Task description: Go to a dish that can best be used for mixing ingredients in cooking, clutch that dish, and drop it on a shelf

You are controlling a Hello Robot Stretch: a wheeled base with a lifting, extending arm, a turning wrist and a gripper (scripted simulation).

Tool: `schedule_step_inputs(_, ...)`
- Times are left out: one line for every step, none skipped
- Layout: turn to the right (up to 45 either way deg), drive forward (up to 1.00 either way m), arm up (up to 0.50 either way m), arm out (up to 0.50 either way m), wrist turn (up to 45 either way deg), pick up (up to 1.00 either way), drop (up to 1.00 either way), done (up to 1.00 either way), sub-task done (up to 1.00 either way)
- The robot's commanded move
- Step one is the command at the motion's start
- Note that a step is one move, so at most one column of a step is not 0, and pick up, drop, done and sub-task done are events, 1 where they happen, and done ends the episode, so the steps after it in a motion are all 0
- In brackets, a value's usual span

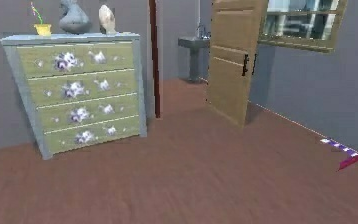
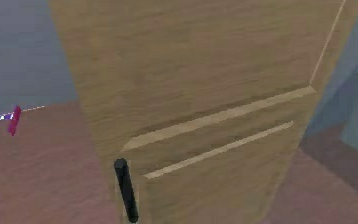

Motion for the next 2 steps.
schedule_step_inputs(0.0, 1.00, 0.00, 0.00, 0.0, 0.00, 0.00, 0.00, 0.00)
schedule_step_inputs(0.0, 1.00, 0.00, 0.00, 0.0, 0.00, 0.00, 0.00, 0.00)
